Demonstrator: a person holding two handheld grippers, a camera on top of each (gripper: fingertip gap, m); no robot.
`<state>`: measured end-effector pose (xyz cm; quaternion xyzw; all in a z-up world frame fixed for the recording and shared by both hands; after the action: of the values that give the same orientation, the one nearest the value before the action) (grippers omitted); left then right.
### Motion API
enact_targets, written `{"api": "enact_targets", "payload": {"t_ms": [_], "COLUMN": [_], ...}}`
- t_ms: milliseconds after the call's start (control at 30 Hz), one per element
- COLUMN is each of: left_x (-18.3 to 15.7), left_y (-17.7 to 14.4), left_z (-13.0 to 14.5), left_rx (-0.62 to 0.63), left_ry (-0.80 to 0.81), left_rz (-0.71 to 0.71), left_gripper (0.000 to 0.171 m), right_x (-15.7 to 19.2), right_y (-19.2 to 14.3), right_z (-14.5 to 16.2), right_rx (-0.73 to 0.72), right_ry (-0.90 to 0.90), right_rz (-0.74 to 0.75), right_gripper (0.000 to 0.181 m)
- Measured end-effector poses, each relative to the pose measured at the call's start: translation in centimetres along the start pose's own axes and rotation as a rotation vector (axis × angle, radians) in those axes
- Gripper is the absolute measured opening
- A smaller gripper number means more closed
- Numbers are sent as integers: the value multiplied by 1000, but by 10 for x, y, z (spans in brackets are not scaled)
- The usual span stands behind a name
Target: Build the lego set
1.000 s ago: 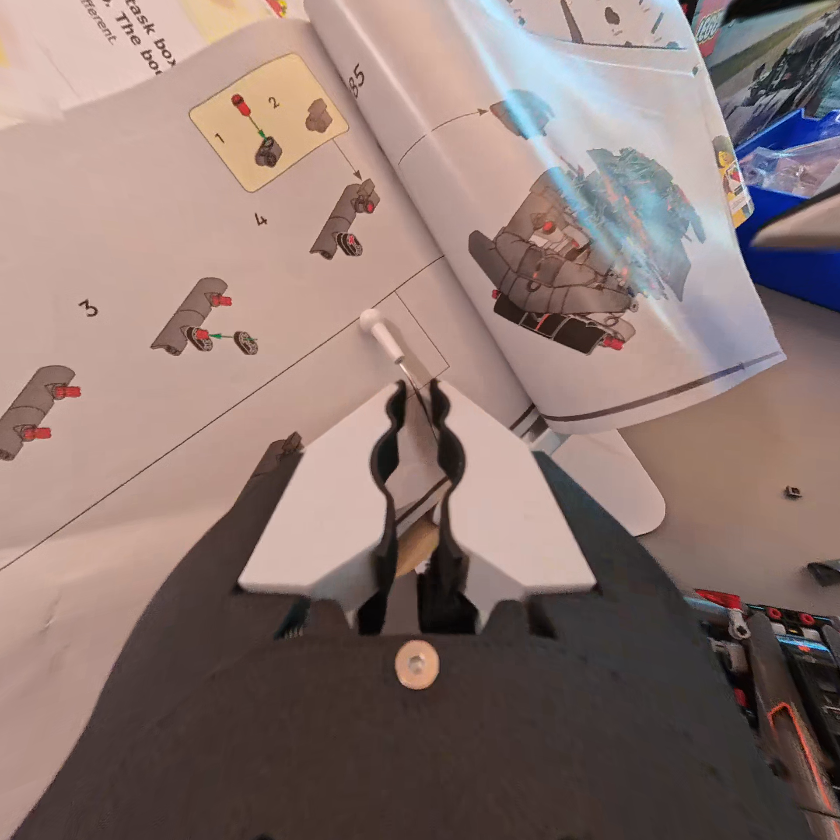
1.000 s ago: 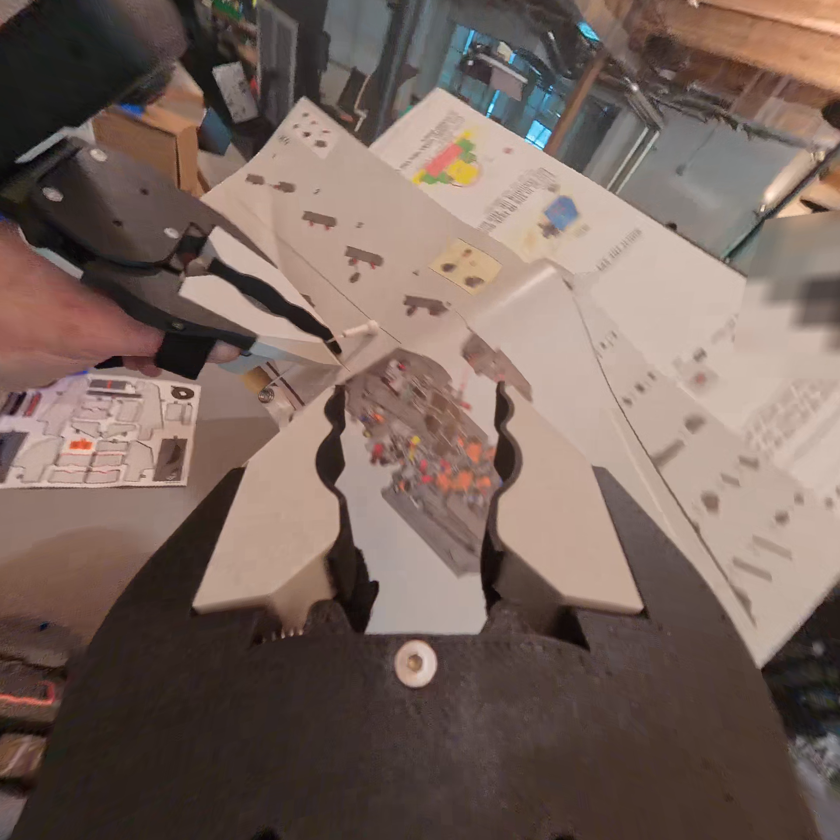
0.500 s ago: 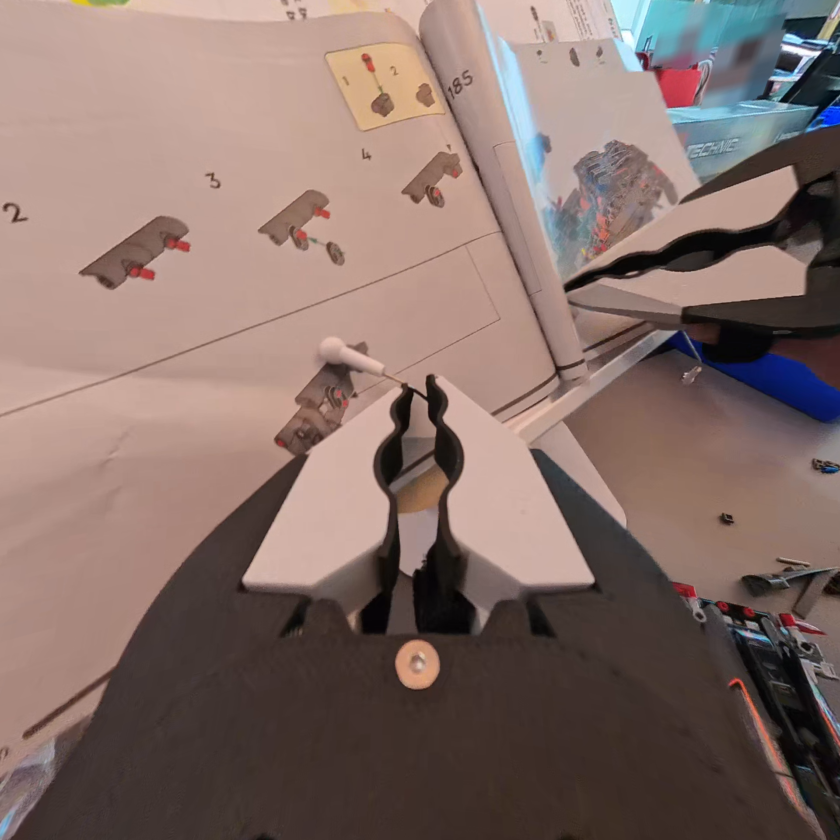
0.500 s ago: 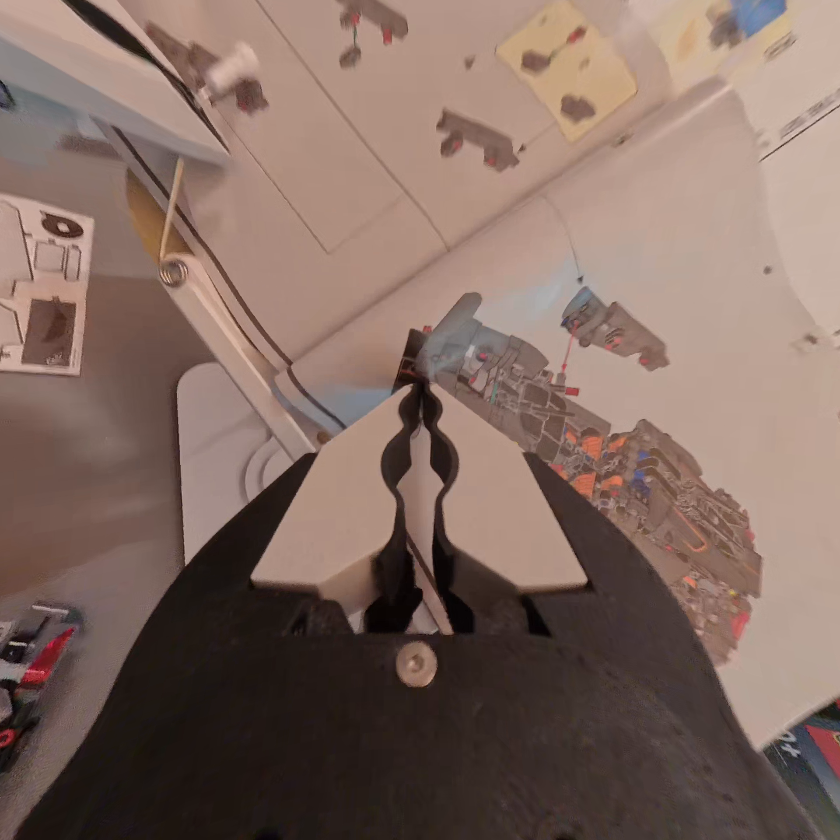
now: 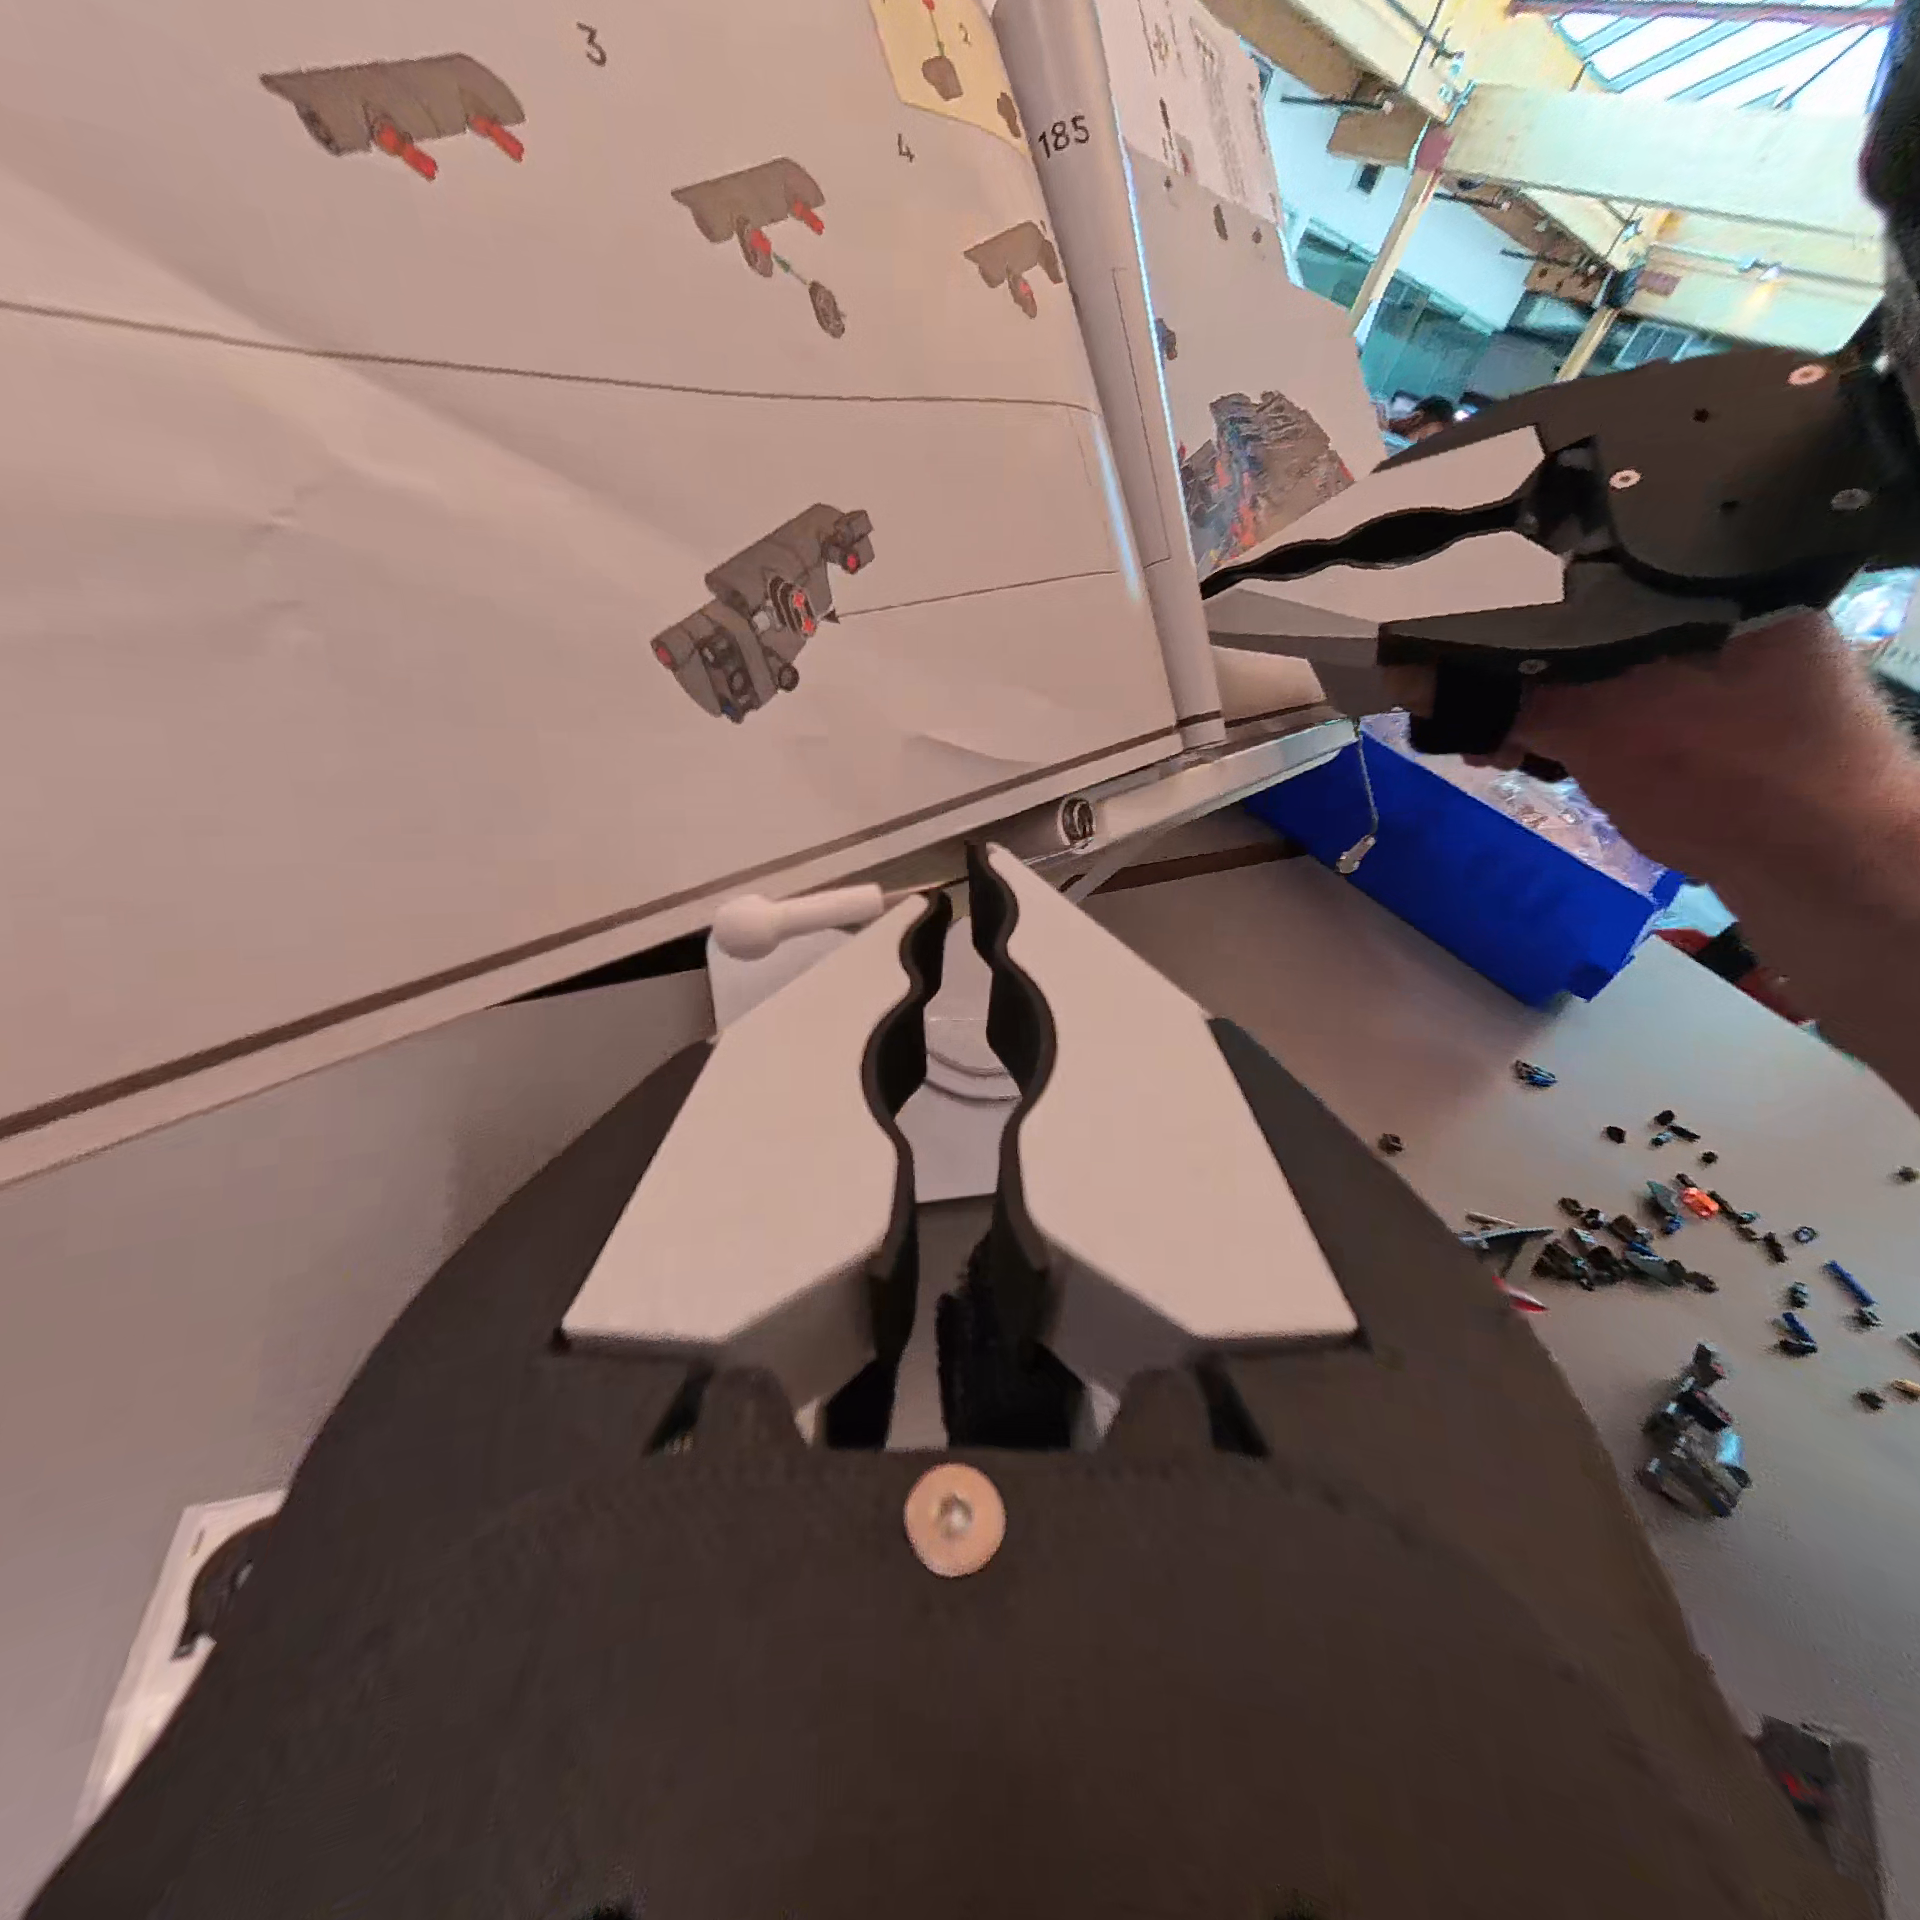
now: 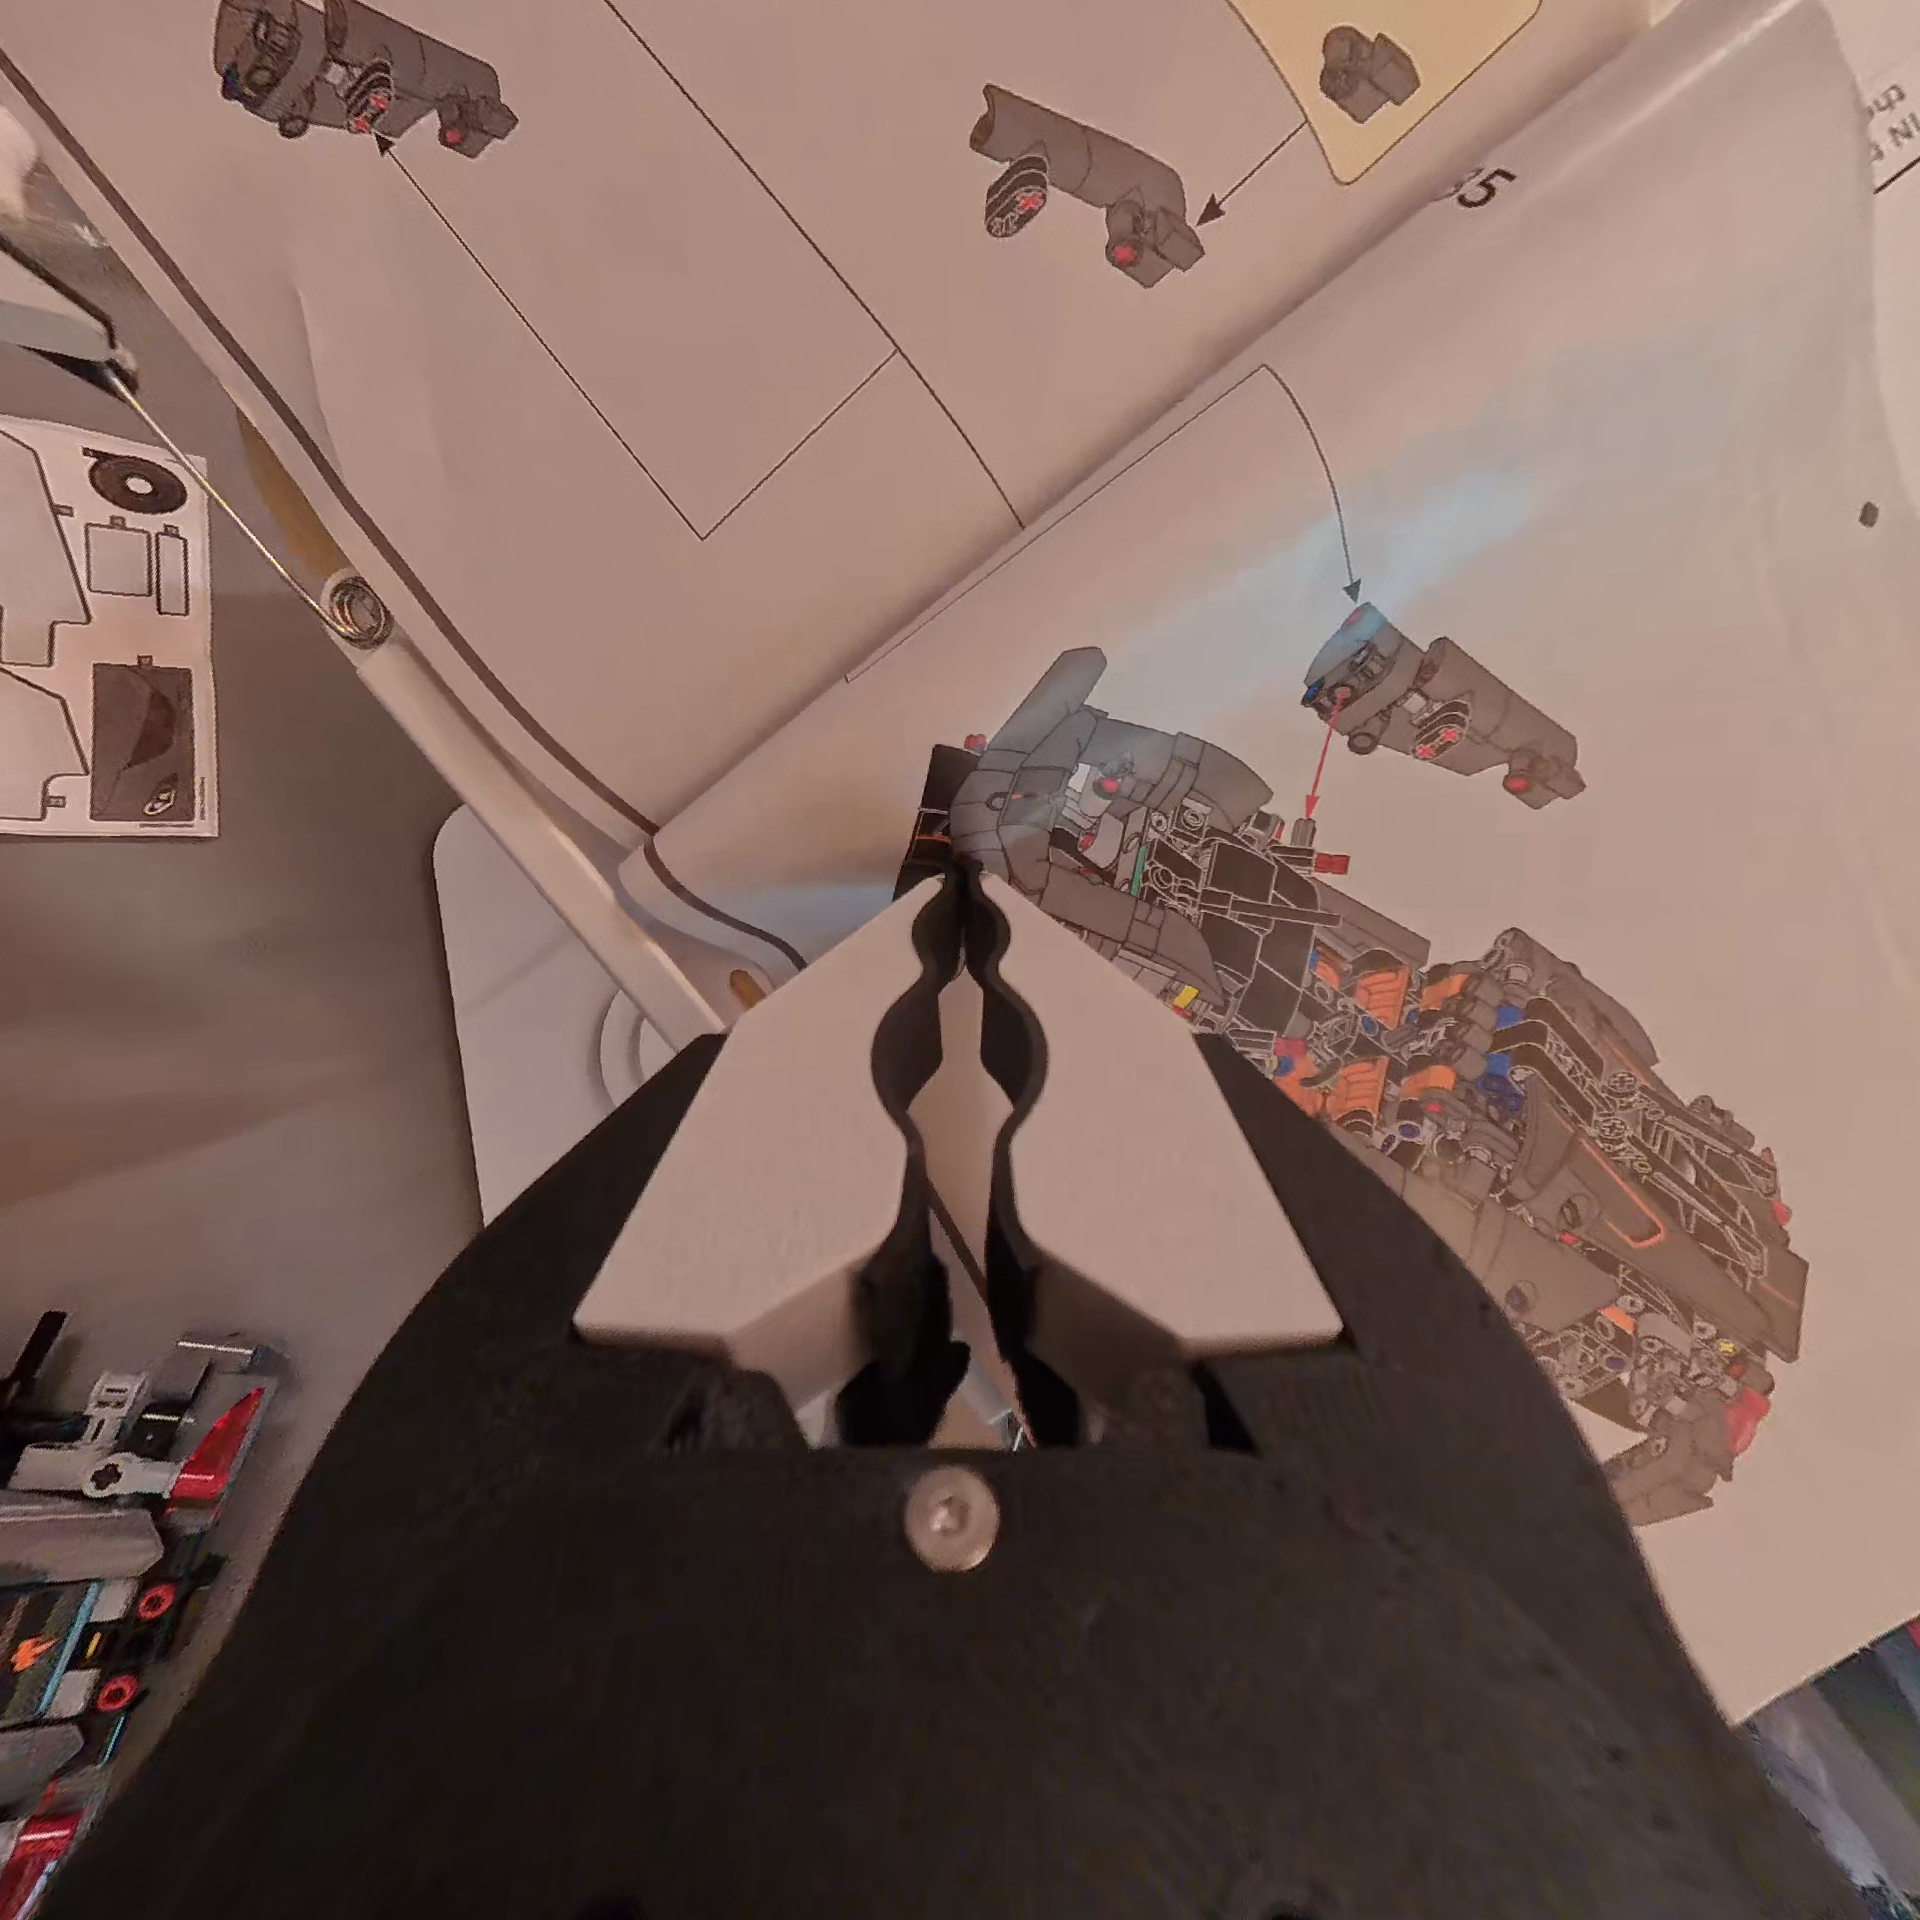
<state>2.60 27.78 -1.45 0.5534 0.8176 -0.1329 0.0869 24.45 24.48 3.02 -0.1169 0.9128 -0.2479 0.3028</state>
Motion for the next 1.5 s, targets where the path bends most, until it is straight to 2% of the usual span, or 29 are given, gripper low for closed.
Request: {"api": "enact_targets", "payload": {"t_ms": [233,333,500,633,767,1033,1167,1300,1500], "left_x": [-3,-2,-1,-3,0,44,56,59,62], "left_y": [-17,-25,-33,-39,-41,-41,-40,-29,-16], "left_z": [5,7,7,-4,-21,-48,-54,-54,-50], "left_rx": [-35,-17,-22,-54,-92,-103,-108,-58,-2], "left_ry": [-72,-2,28,129,224,256,266,282,322], "left_rz": [73,30,20,-46,-149,-335,-376,-378,-423], "left_gripper": [0,0,0,1,20,57,61,63,70], "right_x": [0,0,-1,-1,-2,-8,-8,-13,-50], "right_y": [1,0,-1,-5,-11,-27,-31,-33,-42], "right_z": [-1,-1,-1,0,-1,-18,-29,-38,-25], "right_rx": [16,15,7,-12,-32,-89,-126,-152,-153], "right_ry": [-19,4,-3,0,3,11,19,19,95], "right_rz": [14,1,-3,-9,-8,21,15,26,95], "right_gripper": [0,0,0,0,1,24,28,32,50]}}
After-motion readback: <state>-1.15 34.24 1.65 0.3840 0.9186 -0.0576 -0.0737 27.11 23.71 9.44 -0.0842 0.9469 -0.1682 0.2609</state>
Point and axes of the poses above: each gripper's, where its closed fingertips meet, y out along the fingers, z out of its underside, x = y × z across the jaws, the point moved 7 cm from there along -y, back along the fingers, and after that the axes turned 1 degree about -y, right-handed, at the moved point
